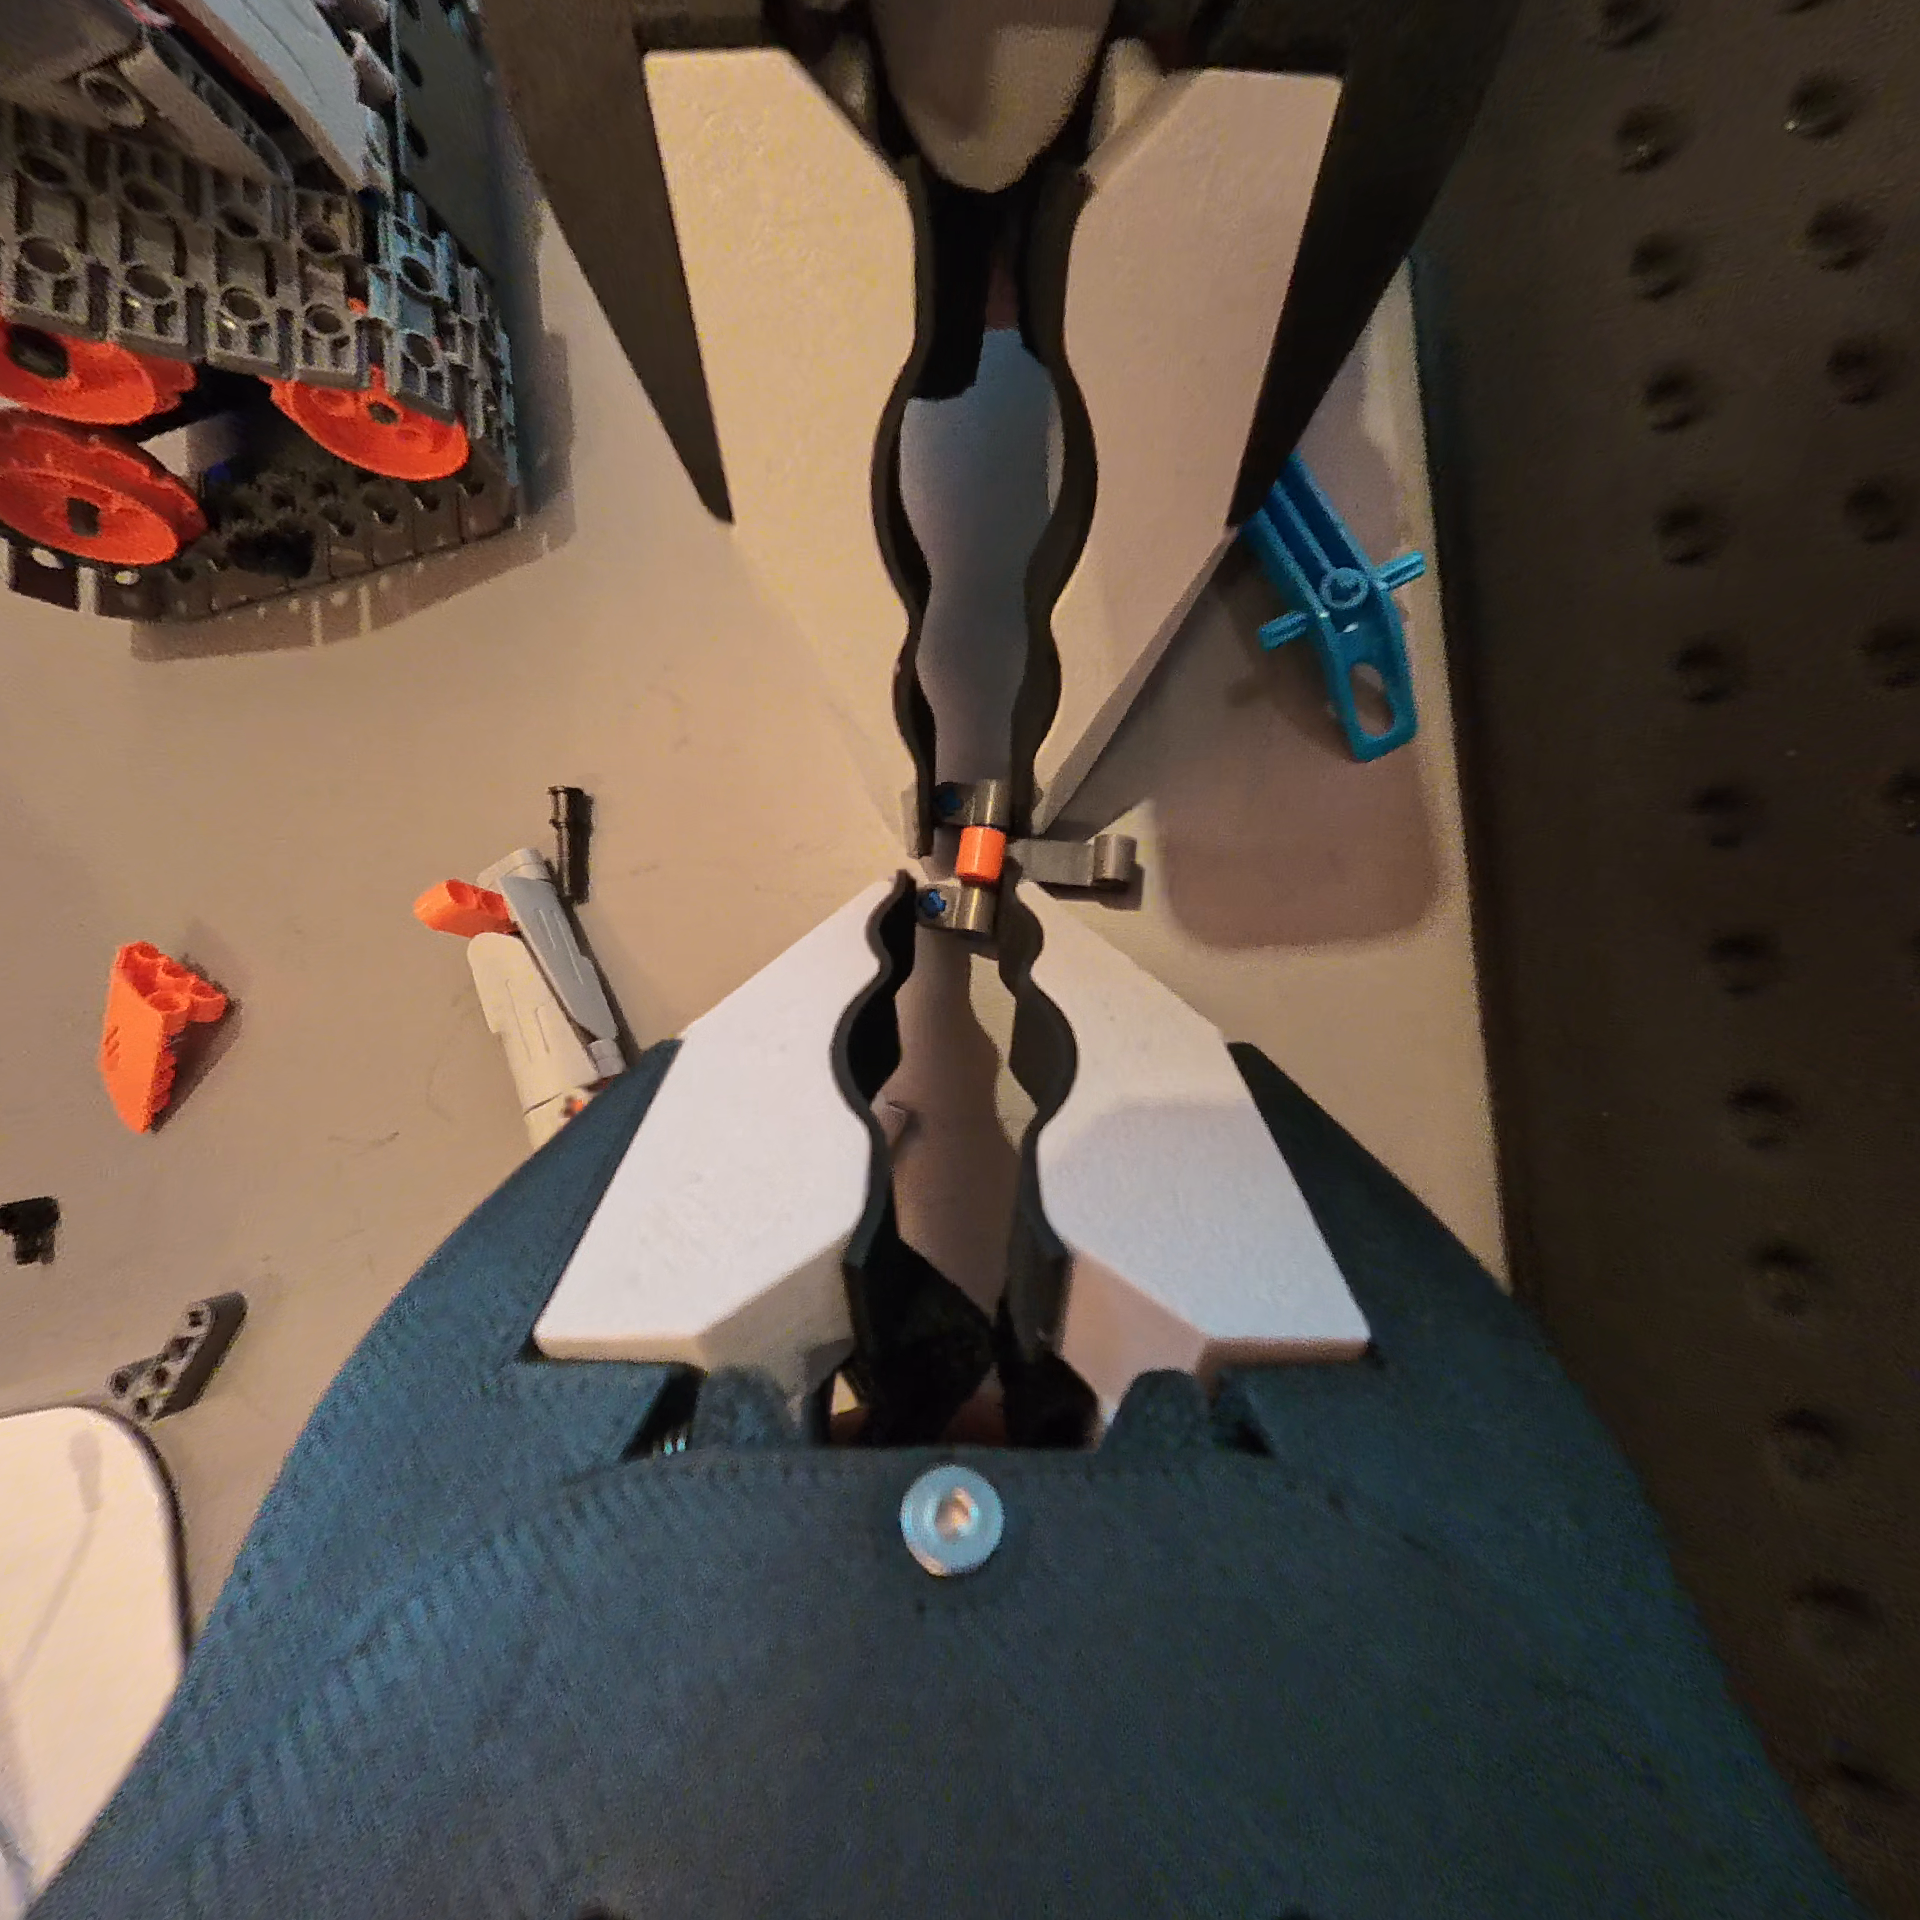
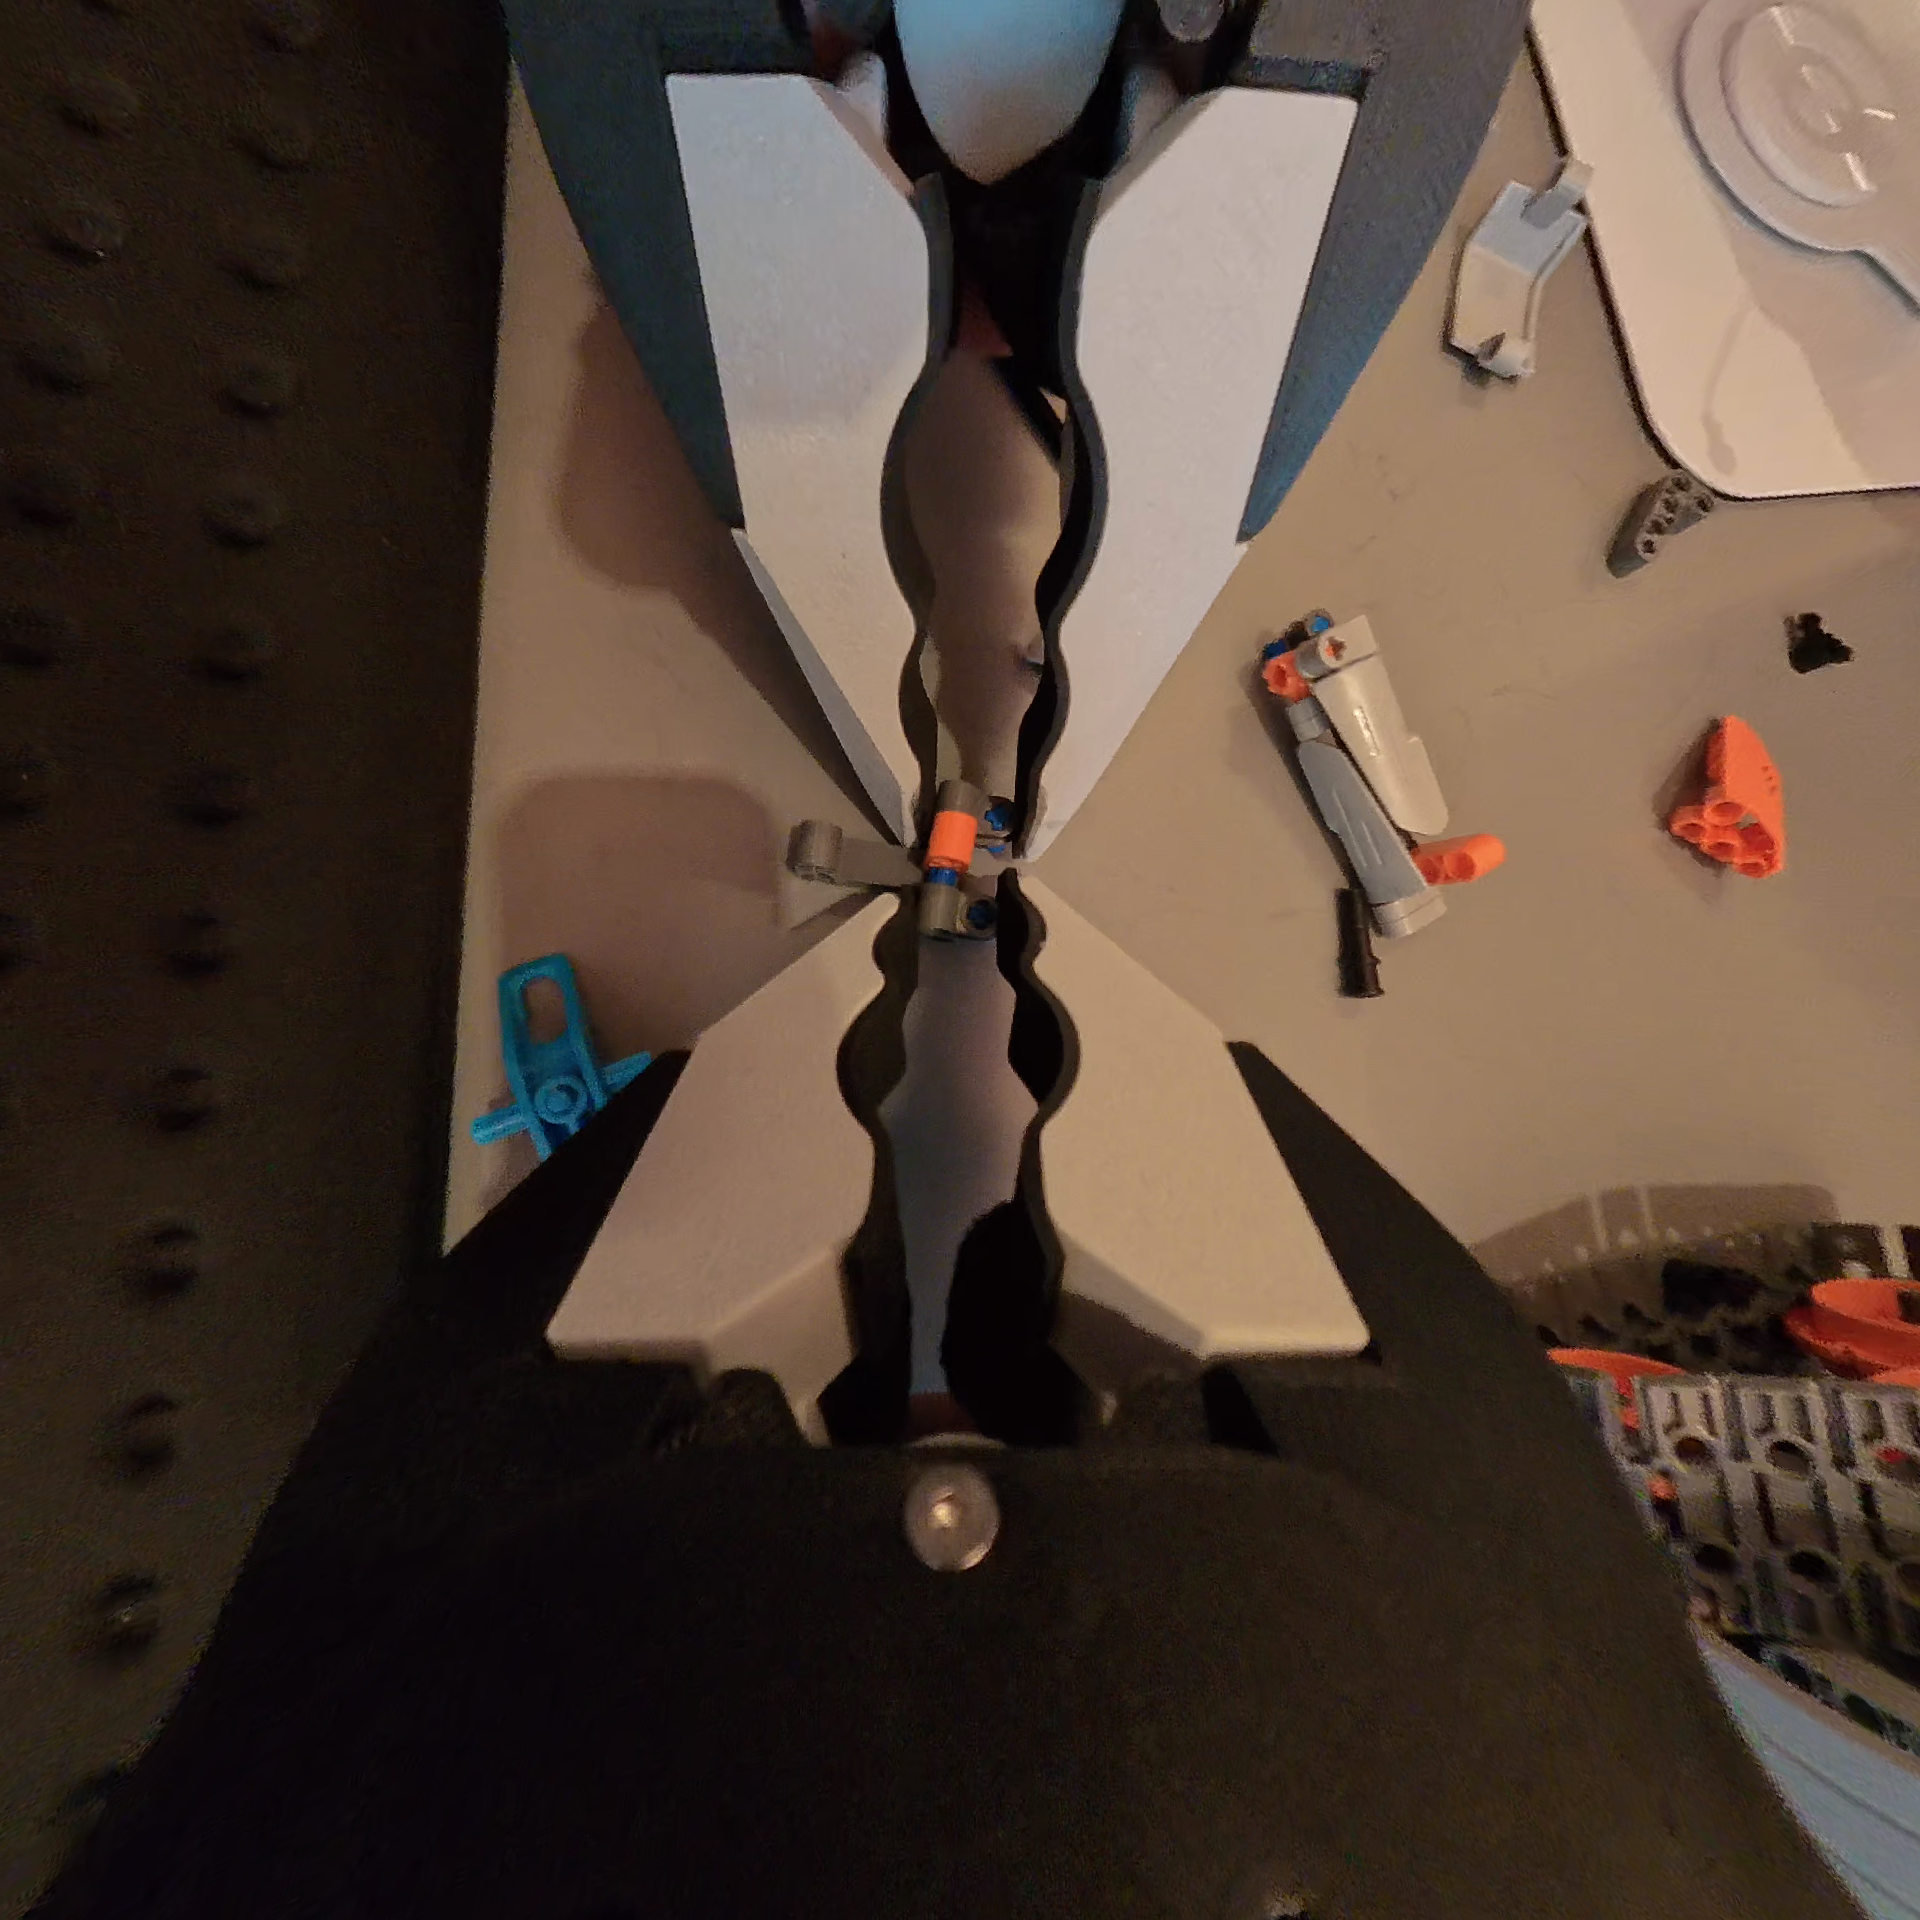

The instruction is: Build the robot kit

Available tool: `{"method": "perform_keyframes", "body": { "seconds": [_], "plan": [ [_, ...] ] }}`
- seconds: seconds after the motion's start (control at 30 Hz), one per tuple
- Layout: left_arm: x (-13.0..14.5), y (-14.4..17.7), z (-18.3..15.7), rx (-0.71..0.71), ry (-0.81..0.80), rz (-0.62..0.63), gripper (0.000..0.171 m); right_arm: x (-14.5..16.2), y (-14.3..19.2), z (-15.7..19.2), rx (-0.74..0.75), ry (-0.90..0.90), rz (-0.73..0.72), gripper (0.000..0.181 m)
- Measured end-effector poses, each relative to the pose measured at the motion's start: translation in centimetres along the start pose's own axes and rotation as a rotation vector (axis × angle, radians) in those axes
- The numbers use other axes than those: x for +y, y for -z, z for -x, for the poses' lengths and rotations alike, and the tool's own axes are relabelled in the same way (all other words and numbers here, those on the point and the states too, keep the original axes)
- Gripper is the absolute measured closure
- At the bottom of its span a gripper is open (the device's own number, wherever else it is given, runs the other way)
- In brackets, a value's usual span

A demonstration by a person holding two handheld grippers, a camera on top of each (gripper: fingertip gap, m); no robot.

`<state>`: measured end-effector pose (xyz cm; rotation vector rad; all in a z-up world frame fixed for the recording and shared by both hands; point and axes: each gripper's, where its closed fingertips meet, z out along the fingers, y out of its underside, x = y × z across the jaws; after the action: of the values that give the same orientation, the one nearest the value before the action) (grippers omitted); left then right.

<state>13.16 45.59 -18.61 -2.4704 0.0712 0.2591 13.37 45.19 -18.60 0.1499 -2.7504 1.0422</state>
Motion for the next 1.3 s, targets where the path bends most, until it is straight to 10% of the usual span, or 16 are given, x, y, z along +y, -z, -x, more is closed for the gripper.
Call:
{"method": "perform_keyframes", "body": {
  "seconds": [0.5, 0.83, 1.0, 1.3],
  "plan": [
    [-3.1, 5.5, 1.7, -0.013, 0.169, -0.363, 0.127, -5.5, 5.0, -3.8, 0.612, 0.496, -0.134, 0.168],
    [-4.7, 6.4, 2.5, -0.145, 0.086, -0.481, 0.153, -7.7, 6.9, -4.2, 0.858, 0.687, -0.153, 0.166],
    [-5.1, 7.6, 3.9, -0.390, -0.099, -0.465, 0.156, -8.5, 8.0, -4.0, 0.818, 0.564, -0.245, 0.152],
    [-5.5, 9.2, 6.7, -0.833, -0.387, -0.292, 0.158, -9.9, 8.4, -4.8, 0.386, -0.208, -0.566, 0.132]
  ]
}}
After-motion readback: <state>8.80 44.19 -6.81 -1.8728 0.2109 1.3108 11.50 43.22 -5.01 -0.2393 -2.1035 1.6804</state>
